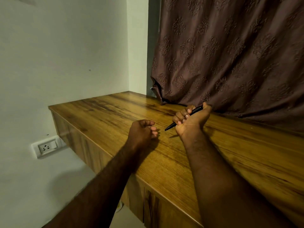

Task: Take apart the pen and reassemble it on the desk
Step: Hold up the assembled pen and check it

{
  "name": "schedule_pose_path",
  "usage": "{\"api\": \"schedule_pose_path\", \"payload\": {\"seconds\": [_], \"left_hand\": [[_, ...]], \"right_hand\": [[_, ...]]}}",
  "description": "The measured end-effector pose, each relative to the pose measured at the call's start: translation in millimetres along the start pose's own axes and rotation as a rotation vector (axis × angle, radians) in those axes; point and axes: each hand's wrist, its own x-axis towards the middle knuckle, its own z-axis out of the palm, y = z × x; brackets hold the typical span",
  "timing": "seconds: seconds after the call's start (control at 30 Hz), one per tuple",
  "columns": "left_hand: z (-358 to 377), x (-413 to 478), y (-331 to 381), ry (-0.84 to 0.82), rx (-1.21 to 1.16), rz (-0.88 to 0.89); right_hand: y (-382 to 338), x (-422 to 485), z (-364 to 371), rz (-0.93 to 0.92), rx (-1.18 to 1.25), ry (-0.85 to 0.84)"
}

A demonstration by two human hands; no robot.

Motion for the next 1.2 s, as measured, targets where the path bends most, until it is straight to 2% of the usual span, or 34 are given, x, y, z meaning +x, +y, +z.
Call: {"api": "schedule_pose_path", "payload": {"seconds": [0.43, 0.73, 1.2], "left_hand": [[0, 3, -1, 0.012, 0.039, 0.009], [0, 4, -5, 0.0, 0.0, -0.008], [-3, 10, -9, -0.002, 0.009, -0.004]], "right_hand": [[12, -11, 19, -0.029, -0.327, -0.171], [10, -17, 29, -0.04, -0.362, -0.256], [6, -14, 28, -0.066, -0.343, -0.197]]}}
